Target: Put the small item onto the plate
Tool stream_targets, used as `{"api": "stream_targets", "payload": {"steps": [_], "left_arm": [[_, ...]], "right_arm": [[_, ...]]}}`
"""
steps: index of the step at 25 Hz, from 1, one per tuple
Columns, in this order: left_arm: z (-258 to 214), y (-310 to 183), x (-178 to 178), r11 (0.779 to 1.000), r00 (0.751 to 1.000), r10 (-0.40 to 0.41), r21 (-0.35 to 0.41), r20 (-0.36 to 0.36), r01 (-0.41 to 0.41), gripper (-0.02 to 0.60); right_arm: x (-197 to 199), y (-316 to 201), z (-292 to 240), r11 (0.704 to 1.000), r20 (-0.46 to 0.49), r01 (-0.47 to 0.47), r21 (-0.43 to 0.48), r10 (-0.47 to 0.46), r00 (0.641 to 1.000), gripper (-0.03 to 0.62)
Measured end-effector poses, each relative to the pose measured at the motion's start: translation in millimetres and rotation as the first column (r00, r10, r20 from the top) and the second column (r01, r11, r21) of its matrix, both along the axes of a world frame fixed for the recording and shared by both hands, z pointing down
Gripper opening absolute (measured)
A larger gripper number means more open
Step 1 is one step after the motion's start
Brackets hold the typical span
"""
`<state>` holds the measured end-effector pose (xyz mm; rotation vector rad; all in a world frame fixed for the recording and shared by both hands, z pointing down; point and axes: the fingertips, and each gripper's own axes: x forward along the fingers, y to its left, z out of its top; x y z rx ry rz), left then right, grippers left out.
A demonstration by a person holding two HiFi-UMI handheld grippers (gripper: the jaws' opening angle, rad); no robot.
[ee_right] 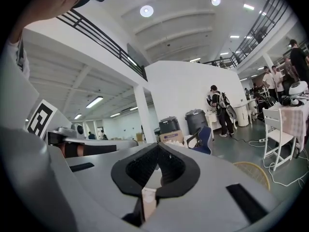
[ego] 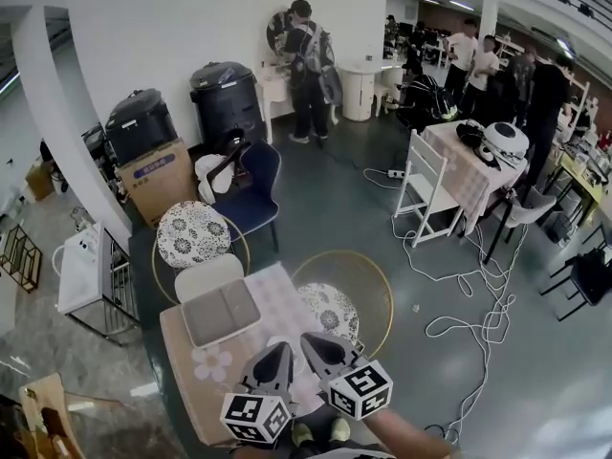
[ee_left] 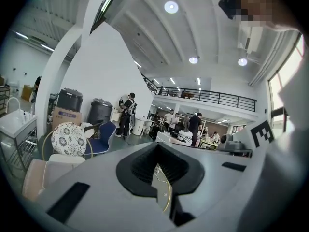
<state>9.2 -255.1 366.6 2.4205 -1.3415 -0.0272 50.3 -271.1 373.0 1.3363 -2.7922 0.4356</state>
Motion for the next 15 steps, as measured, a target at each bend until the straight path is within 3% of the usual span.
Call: {"api": "stream_targets", "payload": {"steps": [5,15], "left_arm": [[-11.7,2.1,11.7,1.000,1.000,-0.001,0.025,-0.001,0.001,0.003],[-26.4,11.5,2.6,0.998,1.000,-0.029,0.061,0.000,0.029,0.004]], "right_arm": [[7.8,0.8,-17.9,0.999,-0.011,0.015,0.033,-0.015,1.000,0.014],[-4.9,12.6,-38.2,0.996,-0.018,0.046,0.081,-0.044,0.999,0.014]]}}
